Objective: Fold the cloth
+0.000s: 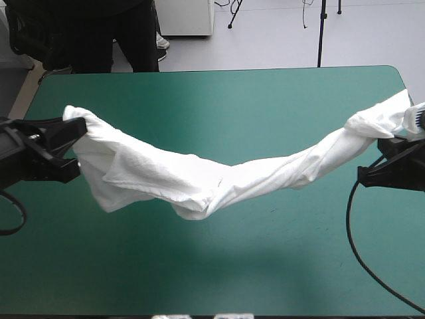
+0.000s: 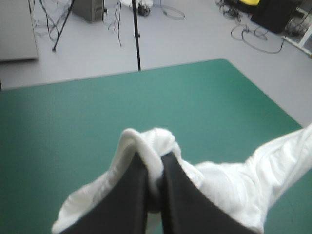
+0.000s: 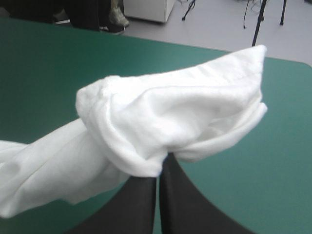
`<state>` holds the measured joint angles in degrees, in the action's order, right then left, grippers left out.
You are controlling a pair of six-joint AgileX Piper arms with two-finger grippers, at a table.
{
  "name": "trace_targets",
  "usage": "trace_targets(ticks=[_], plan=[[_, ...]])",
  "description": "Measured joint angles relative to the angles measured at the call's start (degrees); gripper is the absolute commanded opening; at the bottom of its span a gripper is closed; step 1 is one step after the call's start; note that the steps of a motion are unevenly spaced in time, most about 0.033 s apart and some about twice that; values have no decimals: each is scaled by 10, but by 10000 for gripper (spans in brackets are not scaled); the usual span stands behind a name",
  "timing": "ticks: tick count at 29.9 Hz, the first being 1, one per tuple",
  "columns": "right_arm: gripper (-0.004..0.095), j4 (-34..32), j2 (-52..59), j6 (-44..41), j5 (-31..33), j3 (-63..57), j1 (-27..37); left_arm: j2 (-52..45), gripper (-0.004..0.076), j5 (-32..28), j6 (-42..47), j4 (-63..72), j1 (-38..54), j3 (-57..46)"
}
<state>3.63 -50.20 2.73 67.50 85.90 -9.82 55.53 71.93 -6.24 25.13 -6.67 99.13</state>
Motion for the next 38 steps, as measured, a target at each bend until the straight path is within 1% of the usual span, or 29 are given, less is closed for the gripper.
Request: trace_targets(ticks=[7, 12, 14, 17, 20, 23, 26, 31, 33, 35, 37, 38], plan=[[-17, -2, -38, 0, -24, -61, -9, 32, -9, 0, 3, -5, 0, -130], [-17, -3, -121, 12, -43, -76, -9, 100, -9, -5, -1, -8, 0, -160], [-17, -11, -158, 15, -58, -76, -9, 130, -9, -25, -5, -9, 0, -161], [-17, -32, -224, 15, -91, -77, -9, 186, -9, -79, -13, -9, 0, -161], [-17, -48, -285, 15, -119, -77, -9, 246, -9, -119, -25, -9, 0, -161], [-17, -53, -344, 14, -149, -77, -9, 312, -9, -151, -33, -9, 0, -162], [-17, -54, -397, 13, -184, -77, -9, 368, -9, -196, -41, -9, 0, -163], [-17, -75, -460, 13, -218, -63, -9, 427, -8, -260, -48, -9, 0, -163], [-14, -83, -484, 11, -225, -49, -9, 437, -8, -274, -51, -9, 0, -163], [21, -96, -507, -2, -227, -35, -9, 445, 1, -281, -53, -7, 0, -163], [110, -105, -526, -9, -224, -23, -9, 447, 54, -283, -55, -7, 0, -163], [185, -107, -533, -11, -221, -18, -9, 448, 100, -283, -57, -7, 0, -163]])
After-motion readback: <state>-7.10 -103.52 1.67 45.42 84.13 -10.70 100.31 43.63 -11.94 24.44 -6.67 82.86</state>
